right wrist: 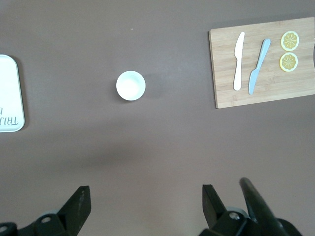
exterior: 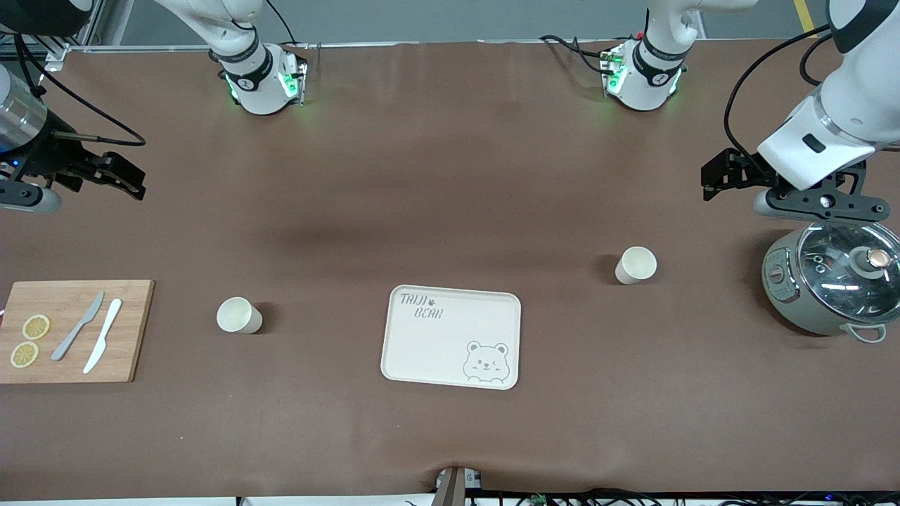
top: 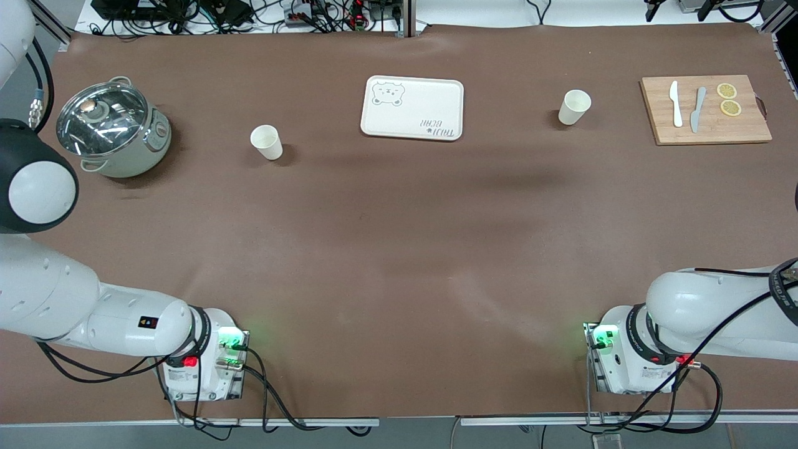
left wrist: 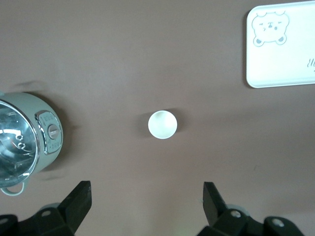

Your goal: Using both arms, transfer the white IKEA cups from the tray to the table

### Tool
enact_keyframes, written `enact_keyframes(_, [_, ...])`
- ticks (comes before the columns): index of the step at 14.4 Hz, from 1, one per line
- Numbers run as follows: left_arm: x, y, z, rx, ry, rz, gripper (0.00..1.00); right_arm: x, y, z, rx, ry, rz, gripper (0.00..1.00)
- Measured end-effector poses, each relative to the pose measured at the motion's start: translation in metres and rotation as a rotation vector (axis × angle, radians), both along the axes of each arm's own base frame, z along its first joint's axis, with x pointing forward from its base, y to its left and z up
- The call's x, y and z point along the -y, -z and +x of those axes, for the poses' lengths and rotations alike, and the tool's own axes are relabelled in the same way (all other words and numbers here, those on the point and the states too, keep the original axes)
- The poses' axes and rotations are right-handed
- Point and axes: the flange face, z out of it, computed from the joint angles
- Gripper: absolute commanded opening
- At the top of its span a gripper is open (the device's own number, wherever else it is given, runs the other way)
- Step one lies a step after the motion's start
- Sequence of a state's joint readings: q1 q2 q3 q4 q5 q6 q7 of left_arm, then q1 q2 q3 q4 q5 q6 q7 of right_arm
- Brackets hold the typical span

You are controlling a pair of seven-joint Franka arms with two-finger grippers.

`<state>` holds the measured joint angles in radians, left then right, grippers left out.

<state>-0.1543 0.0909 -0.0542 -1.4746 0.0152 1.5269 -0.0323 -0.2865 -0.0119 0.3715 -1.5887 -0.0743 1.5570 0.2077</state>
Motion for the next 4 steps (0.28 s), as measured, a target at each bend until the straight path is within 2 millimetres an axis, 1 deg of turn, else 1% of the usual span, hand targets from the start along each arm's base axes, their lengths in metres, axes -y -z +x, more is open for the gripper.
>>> enact_keyframes(4, [-0.0007, 0.0030, -0.0007, -0.011, -0.001, 0.003, 1.00, 0.0020, -0.0003, 0.0003, 0.002, 0.003, 0.000, 1.00])
